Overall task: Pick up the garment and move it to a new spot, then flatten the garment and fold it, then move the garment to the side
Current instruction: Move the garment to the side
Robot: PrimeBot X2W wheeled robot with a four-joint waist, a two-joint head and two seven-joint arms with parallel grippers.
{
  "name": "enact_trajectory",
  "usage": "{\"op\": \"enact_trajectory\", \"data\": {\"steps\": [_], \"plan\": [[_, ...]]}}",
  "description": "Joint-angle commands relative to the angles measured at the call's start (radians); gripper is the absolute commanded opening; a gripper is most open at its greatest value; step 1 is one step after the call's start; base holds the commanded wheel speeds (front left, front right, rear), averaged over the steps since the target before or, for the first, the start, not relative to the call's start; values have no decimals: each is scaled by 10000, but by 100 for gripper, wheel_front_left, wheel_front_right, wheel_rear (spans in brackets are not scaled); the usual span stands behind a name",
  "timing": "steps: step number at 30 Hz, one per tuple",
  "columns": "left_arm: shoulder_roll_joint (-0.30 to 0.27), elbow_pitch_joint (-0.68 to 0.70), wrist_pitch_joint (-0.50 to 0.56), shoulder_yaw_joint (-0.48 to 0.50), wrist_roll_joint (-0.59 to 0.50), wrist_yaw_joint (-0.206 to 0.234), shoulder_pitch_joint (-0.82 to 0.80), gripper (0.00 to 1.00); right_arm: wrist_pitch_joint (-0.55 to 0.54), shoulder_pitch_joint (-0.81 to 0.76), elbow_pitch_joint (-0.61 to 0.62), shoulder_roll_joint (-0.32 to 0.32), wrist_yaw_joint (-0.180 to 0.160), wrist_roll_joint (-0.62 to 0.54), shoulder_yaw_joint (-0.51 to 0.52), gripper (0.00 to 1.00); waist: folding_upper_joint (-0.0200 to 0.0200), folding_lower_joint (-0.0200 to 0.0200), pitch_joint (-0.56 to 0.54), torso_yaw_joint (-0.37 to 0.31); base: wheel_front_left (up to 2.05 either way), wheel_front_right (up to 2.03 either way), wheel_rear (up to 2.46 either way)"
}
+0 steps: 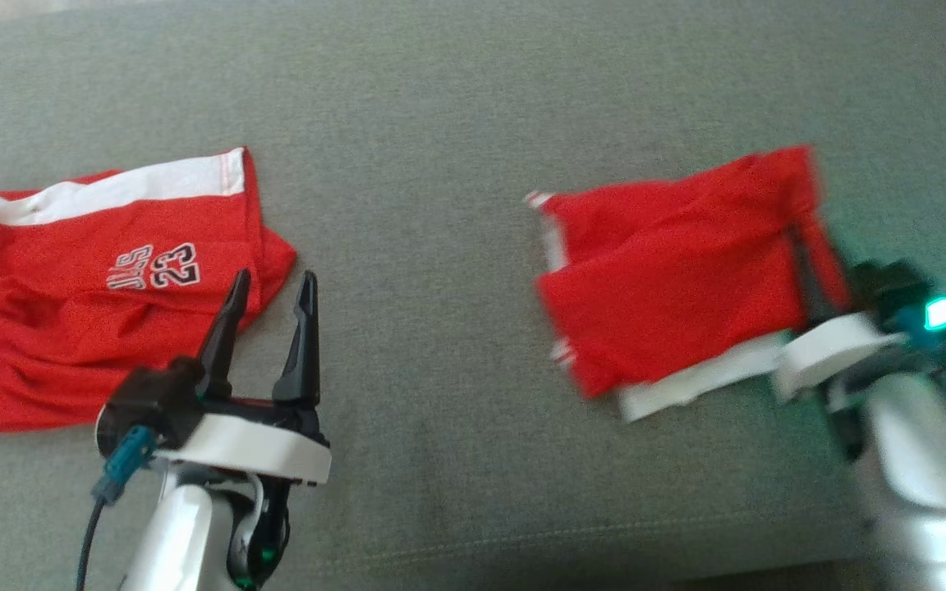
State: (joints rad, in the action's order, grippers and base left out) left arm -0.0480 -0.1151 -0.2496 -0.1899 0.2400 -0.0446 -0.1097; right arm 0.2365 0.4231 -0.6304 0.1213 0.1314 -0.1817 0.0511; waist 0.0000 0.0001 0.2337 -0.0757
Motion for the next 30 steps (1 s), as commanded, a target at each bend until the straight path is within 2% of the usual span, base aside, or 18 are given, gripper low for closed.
{"op": "enact_trajectory", "data": {"steps": [1,6,10,17,23,24,25,26,30], "plan": [[-22,399,-122,292,-51,-6,-445,100,-79,438,425,491,-7,-194,81,0,0,-1,69,-89,0,0,0],[-22,431,-122,228,-21,-29,-550,100,-541,830,538,1651,-7,-668,942,0,0,-1,162,-102,0,0,0],[-22,465,-122,223,-8,-43,-566,100,-879,998,577,2072,-7,-990,1552,0,0,-1,218,-55,0,0,0],[-22,507,-122,290,9,-53,-586,100,-1102,1106,883,2318,-7,-1267,2518,0,0,-1,305,113,0,0,0],[-22,508,-122,300,14,-46,-565,100,-1036,1022,1171,2159,-7,-1216,2630,0,0,-1,398,124,0,0,0],[-22,498,-122,302,14,-51,-570,100,-1028,1011,1213,2087,-7,-1188,2650,48,0,-1,405,120,0,0,0],[-22,488,-122,307,16,-55,-576,100,-1024,997,1262,2020,-7,-1172,2665,90,0,-1,409,115,0,0,0],[-22,476,-122,314,16,-60,-582,100,-1063,988,1297,1952,-7,-1148,2704,100,0,-1,411,107,0,0,0],[-22,413,-122,328,24,-61,-591,100,-773,1058,1644,1719,-7,-1038,2917,100,0,-1,350,81,0,0,0]]}}
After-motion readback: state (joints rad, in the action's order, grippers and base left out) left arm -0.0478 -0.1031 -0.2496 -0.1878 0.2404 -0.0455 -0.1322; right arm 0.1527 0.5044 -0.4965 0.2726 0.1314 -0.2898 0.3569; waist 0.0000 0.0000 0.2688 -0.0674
